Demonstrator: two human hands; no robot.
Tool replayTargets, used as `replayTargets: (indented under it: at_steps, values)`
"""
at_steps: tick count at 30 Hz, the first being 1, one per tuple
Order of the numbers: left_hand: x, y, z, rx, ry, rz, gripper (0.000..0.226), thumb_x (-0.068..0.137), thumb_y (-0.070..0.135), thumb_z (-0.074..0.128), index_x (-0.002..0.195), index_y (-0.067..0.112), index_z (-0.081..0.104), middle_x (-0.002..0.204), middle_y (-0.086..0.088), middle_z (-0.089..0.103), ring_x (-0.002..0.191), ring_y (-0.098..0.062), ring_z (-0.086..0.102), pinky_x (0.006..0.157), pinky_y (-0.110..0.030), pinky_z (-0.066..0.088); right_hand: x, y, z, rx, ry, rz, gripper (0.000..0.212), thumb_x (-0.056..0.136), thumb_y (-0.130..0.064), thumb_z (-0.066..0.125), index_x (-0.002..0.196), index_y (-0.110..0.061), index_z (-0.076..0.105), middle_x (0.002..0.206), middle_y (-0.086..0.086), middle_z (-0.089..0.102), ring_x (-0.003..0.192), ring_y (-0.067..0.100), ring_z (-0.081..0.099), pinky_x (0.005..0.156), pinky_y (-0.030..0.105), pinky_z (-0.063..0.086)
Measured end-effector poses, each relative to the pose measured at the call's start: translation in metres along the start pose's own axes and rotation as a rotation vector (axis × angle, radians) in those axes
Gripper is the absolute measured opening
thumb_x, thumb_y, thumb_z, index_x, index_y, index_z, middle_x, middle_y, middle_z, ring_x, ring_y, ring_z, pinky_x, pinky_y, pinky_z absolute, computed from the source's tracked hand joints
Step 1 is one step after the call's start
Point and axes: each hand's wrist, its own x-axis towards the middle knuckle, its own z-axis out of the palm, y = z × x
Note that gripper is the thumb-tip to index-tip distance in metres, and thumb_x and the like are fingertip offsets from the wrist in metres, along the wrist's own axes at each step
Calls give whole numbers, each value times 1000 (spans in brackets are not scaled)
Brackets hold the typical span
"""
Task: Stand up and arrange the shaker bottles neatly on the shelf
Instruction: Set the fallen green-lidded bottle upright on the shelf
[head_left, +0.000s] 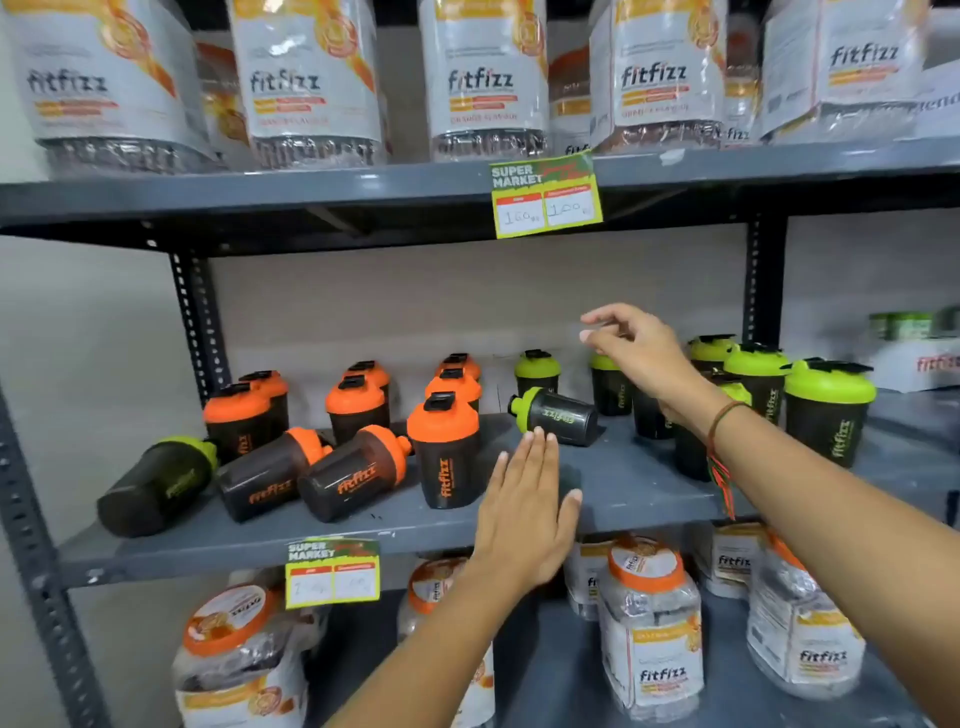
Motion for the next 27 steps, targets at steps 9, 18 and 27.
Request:
replayTargets:
  at_steps: [9,18,27]
  values:
    - [64,-27,45,-2,-471,-239,74,99,54,19,158,11,8,167,-5,4,153,-16,-1,121,-40,-6,60,83,37,-385,-272,128,36,86,-36,73,116,-16,68,99,3,69,93,18,62,79,24,44]
    - [71,-33,50,-6,-491,-275,84,92,63,19,158,12,11,167,-2,5,153,-13,0,120,-41,-6,94,135,83,-897,-682,256,98,63,-74,72,130,-6,55,135,14,59,120,31,57,92,37,49]
    - [69,-30,45,-18,-493,-274,81,94,61,19,158,12,11,167,-3,6,153,-14,0,121,-41,-7,82,156,85,-623,-346,312,60,57,-58,83,93,-17,57,106,6,65,91,25,58,65,30,45]
